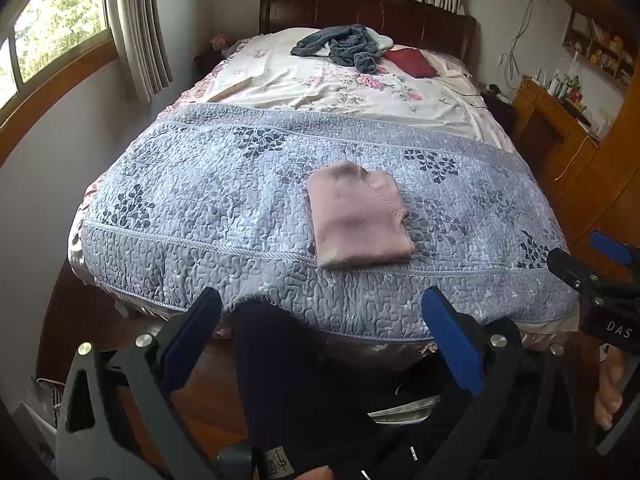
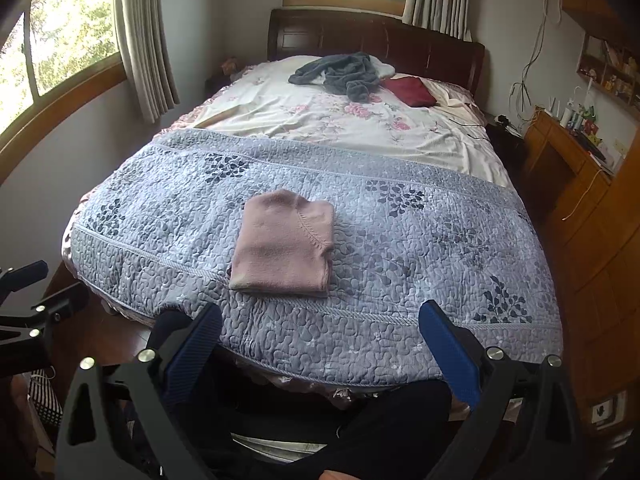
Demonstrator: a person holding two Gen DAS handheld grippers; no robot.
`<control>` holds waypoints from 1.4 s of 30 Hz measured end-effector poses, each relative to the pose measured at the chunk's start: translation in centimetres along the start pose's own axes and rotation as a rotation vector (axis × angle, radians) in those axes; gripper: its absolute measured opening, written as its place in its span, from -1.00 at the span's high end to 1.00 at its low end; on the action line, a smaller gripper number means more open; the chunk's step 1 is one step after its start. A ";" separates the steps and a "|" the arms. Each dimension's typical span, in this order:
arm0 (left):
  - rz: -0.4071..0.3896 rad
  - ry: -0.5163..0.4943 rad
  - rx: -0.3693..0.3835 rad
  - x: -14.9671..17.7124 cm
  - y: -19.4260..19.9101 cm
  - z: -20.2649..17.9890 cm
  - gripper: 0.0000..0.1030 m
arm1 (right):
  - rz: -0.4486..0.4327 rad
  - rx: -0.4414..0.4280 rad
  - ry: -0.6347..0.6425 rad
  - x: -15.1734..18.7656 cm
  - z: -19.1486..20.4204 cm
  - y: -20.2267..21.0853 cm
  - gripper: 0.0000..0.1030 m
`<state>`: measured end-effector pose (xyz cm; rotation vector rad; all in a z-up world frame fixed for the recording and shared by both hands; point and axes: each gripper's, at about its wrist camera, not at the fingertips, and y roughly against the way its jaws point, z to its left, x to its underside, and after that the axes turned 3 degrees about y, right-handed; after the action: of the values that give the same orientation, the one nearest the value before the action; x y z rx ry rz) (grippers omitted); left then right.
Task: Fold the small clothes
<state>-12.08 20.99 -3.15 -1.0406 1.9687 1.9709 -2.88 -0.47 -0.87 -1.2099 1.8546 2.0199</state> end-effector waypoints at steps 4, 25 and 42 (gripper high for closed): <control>0.010 -0.003 -0.004 0.0 -0.4 0.2 -0.93 | -0.005 -0.006 -0.001 0.0 0.0 0.0 -0.92; 0.015 -0.004 -0.005 -0.3 -0.6 0.3 -0.93 | -0.011 -0.014 -0.013 0.4 0.2 -0.1 -0.92; 0.022 -0.009 -0.007 -0.3 -0.6 0.0 -0.93 | -0.003 -0.018 -0.016 0.2 -0.4 -0.7 -0.92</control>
<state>-11.54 21.17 -3.52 -1.0144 1.9784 1.9922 -2.42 -0.75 -1.52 -1.1968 1.8309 2.0425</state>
